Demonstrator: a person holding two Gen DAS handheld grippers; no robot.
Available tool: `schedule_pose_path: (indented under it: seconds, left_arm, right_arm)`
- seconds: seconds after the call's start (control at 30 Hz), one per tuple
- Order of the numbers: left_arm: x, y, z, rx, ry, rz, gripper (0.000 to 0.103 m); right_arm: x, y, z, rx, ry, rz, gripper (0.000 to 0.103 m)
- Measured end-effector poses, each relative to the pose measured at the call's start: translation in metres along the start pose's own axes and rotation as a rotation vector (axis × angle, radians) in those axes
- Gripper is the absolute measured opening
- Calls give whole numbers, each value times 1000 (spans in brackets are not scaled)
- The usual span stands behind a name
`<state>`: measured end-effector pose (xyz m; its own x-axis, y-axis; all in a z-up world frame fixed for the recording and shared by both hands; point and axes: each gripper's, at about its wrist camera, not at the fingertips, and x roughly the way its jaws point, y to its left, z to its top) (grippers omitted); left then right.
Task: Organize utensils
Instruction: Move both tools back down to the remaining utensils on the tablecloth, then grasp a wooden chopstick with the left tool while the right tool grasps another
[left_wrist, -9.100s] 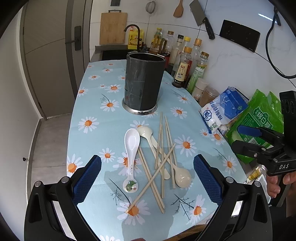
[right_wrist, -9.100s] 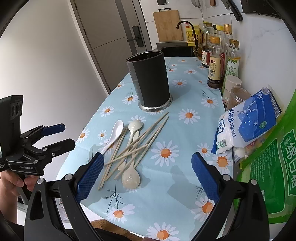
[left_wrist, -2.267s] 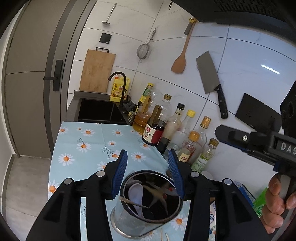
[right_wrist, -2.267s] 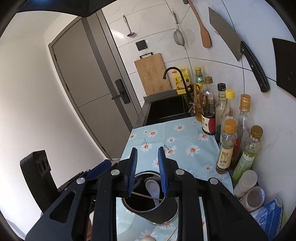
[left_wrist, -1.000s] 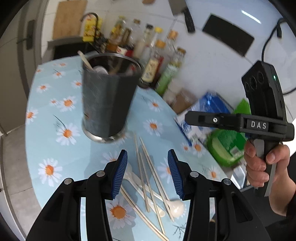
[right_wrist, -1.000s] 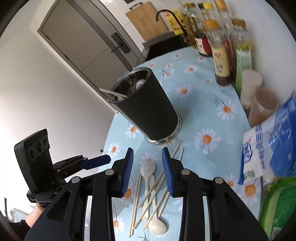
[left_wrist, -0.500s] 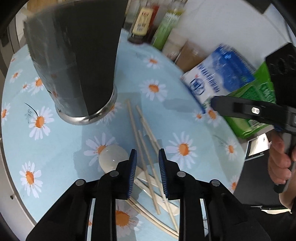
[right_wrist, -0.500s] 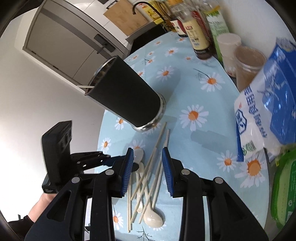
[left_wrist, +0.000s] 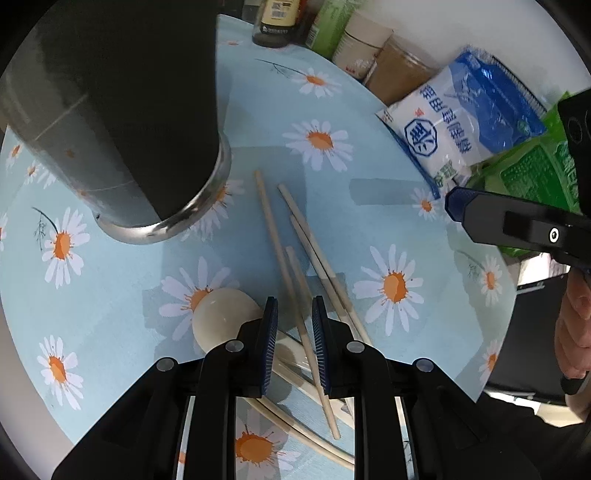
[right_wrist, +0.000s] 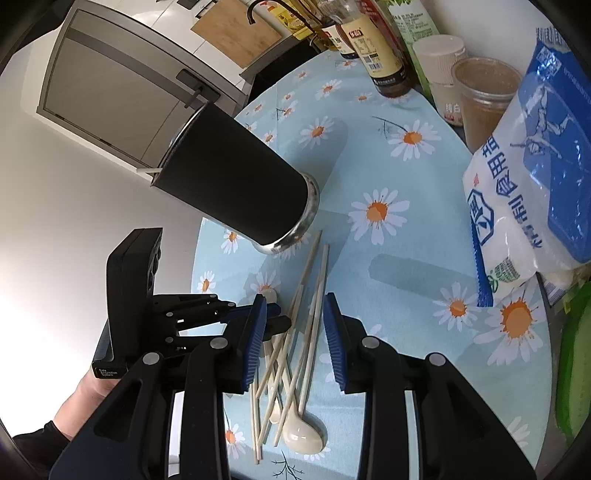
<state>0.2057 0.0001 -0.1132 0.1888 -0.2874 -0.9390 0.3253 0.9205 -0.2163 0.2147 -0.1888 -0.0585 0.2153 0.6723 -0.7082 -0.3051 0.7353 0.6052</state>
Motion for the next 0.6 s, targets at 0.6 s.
schedule_pose_path:
  seconds: [0.6]
  left_arm:
    - [8,0,7,-30,25,-35,9]
  right_arm:
    - [5,-9,-2,23,20,0,33]
